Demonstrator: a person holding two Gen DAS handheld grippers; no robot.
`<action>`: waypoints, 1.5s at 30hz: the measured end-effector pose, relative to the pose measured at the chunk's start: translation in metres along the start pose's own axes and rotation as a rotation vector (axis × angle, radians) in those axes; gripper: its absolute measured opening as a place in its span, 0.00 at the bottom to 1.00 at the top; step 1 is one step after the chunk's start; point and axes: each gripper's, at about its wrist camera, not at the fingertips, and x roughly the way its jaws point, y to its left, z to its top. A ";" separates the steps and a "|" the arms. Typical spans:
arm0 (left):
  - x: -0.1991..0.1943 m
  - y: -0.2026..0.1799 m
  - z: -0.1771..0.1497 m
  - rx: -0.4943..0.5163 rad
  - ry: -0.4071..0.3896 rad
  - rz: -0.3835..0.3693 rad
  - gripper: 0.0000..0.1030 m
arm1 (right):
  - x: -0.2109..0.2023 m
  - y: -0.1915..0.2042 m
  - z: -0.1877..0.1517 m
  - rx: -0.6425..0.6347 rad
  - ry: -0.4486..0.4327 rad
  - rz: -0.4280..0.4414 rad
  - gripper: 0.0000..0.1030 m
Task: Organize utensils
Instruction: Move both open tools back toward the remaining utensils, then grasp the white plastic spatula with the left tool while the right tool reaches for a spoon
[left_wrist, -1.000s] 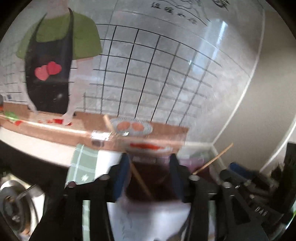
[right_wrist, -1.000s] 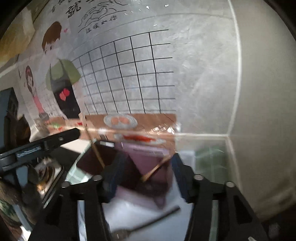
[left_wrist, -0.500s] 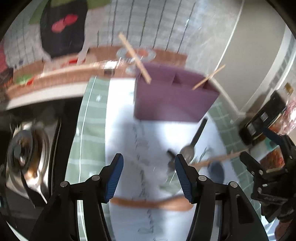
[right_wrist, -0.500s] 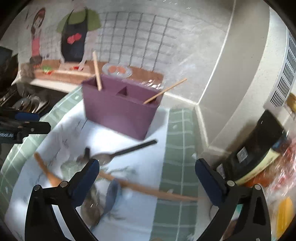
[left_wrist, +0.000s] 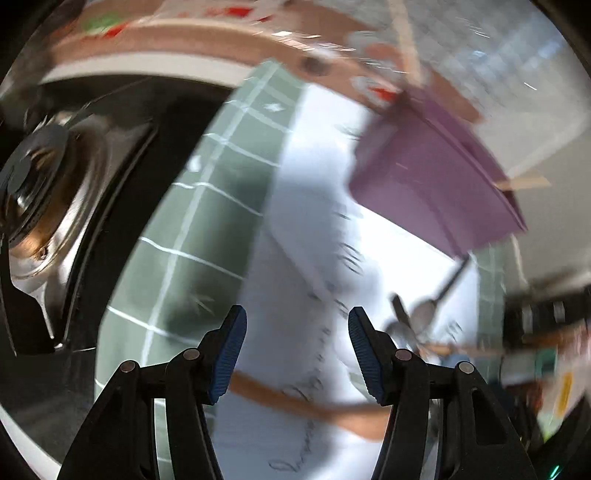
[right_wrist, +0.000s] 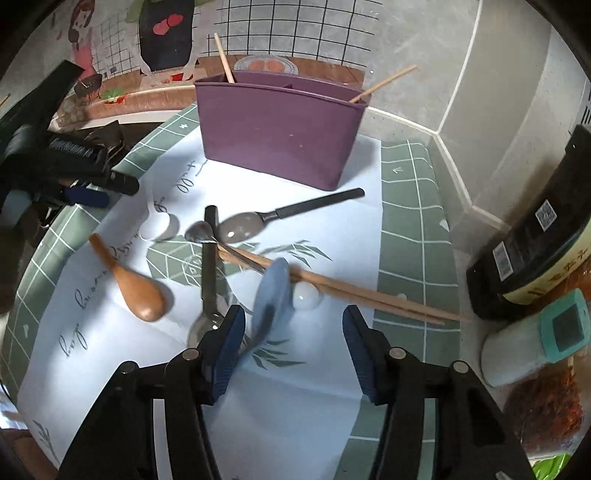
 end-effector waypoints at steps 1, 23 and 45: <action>0.004 0.001 0.004 -0.019 0.016 -0.001 0.56 | 0.001 -0.001 -0.002 -0.002 -0.001 -0.001 0.50; 0.006 -0.060 -0.026 0.342 -0.051 0.157 0.09 | 0.000 -0.032 0.034 -0.162 -0.019 0.179 0.52; -0.037 -0.020 -0.066 0.284 -0.064 0.021 0.09 | 0.052 -0.016 0.028 -0.216 0.164 0.089 0.18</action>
